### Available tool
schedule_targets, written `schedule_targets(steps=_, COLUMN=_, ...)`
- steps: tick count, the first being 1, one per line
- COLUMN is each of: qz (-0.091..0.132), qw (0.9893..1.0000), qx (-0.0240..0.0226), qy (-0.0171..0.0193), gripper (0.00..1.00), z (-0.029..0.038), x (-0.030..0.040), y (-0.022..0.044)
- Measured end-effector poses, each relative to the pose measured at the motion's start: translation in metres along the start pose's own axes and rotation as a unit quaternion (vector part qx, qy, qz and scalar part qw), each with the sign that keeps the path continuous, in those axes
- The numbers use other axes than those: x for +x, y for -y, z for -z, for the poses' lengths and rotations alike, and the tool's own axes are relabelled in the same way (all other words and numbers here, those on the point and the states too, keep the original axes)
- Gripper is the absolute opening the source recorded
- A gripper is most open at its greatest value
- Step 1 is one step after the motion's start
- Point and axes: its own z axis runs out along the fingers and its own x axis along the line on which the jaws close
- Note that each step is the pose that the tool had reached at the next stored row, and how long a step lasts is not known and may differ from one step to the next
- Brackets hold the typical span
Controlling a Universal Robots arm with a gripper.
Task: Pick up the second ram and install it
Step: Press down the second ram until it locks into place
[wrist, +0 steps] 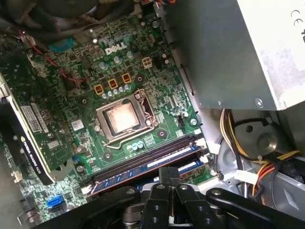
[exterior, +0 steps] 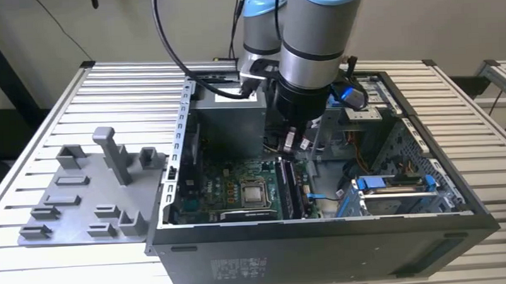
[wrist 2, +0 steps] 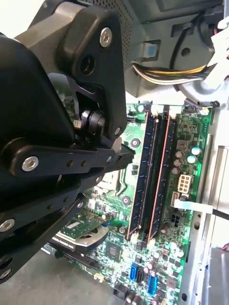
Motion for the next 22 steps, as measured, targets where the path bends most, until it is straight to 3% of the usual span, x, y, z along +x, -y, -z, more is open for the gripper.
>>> schedule_targets(steps=10, qz=0.049, qw=0.9988, qx=-0.0026, qy=-0.0008, gripper=0.11, z=0.0000, x=0.0000, y=0.0000)
schedule_targets(steps=22, qz=0.094, qw=0.9956, qx=-0.0051, qy=-0.0016, gripper=0.11, z=0.0000, x=0.0000, y=0.0000)
